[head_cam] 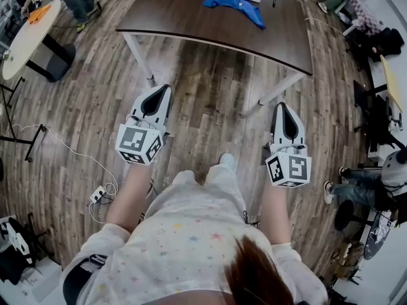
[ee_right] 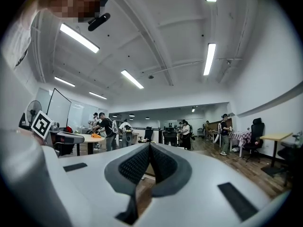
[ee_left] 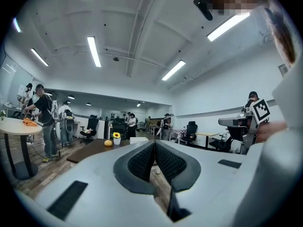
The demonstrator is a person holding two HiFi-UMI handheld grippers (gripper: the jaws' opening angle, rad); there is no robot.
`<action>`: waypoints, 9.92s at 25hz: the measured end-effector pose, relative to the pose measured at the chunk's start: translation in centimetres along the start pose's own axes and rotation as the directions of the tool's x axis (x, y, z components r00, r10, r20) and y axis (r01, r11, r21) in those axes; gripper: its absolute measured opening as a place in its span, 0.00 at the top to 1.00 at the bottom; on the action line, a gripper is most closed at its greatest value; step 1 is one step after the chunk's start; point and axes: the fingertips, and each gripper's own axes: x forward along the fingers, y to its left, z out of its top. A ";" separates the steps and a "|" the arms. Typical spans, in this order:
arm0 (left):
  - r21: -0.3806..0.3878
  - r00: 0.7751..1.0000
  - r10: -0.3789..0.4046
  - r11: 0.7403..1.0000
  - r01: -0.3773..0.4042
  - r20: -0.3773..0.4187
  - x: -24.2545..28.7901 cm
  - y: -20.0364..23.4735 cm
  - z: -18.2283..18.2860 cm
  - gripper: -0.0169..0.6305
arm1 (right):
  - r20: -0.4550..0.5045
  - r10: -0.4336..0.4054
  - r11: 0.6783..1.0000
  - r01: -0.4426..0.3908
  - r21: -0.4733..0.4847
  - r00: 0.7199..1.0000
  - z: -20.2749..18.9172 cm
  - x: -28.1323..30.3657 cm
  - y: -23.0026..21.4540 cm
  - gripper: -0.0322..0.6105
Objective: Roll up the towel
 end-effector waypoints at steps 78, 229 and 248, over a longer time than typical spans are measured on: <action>0.042 0.984 0.174 0.984 -0.173 -0.035 58.7 20.0 0.5 0.95 | -0.065 0.205 0.975 -0.198 0.096 0.977 -5.0 59.8 -29.4 0.95; 0.209 0.997 0.001 0.978 -0.018 0.082 71.2 25.9 17.5 0.94 | 0.116 0.190 0.976 -0.174 -0.133 0.975 10.3 70.5 -29.9 0.93; 0.284 0.977 0.045 0.953 -0.104 0.207 66.7 23.0 25.3 0.94 | 0.294 0.208 0.973 -0.166 -0.163 0.933 18.7 65.7 -30.1 0.93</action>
